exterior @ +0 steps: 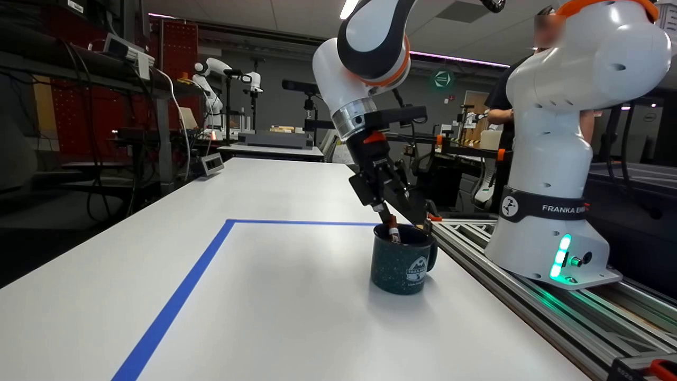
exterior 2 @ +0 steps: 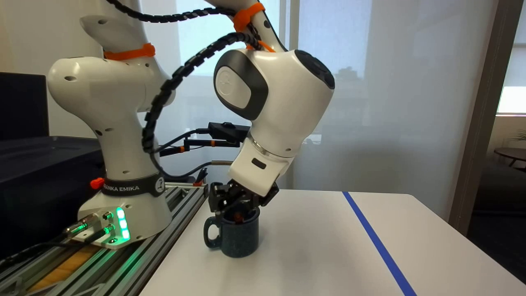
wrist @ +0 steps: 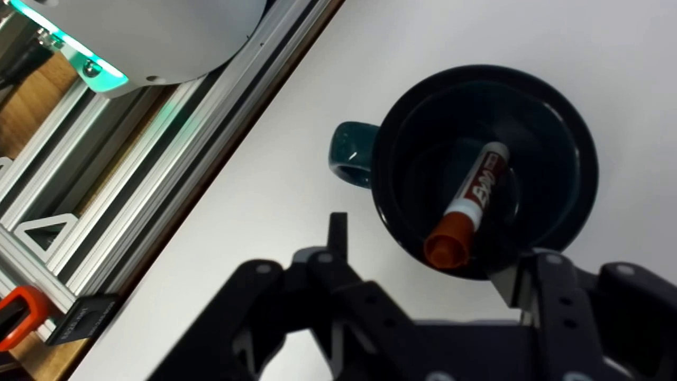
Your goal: Remove the marker from the mug
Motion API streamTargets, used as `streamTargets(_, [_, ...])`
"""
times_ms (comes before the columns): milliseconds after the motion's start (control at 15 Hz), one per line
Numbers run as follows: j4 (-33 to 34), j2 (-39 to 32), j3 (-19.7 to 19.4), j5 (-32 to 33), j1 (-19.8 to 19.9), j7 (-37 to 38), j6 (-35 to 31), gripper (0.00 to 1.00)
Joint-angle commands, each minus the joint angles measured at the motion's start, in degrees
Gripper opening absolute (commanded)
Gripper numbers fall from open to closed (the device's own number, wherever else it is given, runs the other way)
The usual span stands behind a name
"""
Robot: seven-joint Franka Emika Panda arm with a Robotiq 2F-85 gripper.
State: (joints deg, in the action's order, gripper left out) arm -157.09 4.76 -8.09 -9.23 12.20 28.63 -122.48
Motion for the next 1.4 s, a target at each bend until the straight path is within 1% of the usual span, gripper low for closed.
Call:
streamTargets(0, [-0.2, 0.4, -0.4, -1.0, -0.5, -1.5, -0.6, 0.56])
streamTargets(67, [-0.2, 0.5, -0.4, -0.9, -0.5, -1.7, -0.6, 0.46])
streamTargets(133, [-0.2, 0.5, -0.4, -0.9, -0.6, -1.8, -0.6, 0.47])
streamTargets(200, [-0.2, 0.6, -0.4, -0.9, -0.6, -1.9, -0.6, 0.45])
streamTargets(267, [-0.2, 0.6, -0.3, -1.0, -0.7, -2.0, -0.7, 0.39])
streamTargets(333, [-0.2, 0.7, -0.3, -0.9, -0.7, -2.0, -0.6, 0.4])
streamTargets(400, [-0.3, 0.8, -0.3, -0.9, -0.8, -2.0, -0.6, 0.36])
streamTargets(467, [-0.4, 0.8, -0.2, -1.0, -0.9, -2.1, -0.6, 0.37])
streamTargets(600, [-0.4, 0.8, -0.2, -1.0, -1.0, -2.1, -0.6, 0.35])
streamTargets(733, [-0.4, 0.8, -0.1, -1.1, -1.2, -2.1, -0.6, 0.29])
streamTargets(800, [-0.4, 0.9, 0.0, -1.1, -1.3, -2.1, -0.5, 0.22])
streamTargets(867, [-0.4, 0.8, 0.0, -1.1, -1.4, -2.2, -0.5, 0.12])
streamTargets(1000, [-1.3, 1.6, 0.1, -1.2, -1.6, -2.2, -0.8, 0.0])
streamTargets(1067, [-2.1, 2.5, 0.2, -1.3, -1.6, -2.2, -1.1, 0.04])
streamTargets(1133, [-1.1, 1.9, 0.3, -1.5, -1.7, -2.4, -0.6, 0.03])
streamTargets(1200, [-0.2, 1.3, 0.3, -1.6, -1.7, -2.6, -0.3, 0.04])
streamTargets(1267, [-1.7, 2.8, 0.3, -1.6, -1.6, -2.6, -0.6, 0.02])
streamTargets(1333, [-2.3, 3.6, 0.3, -1.6, -1.6, -2.7, -0.5, 0.03])
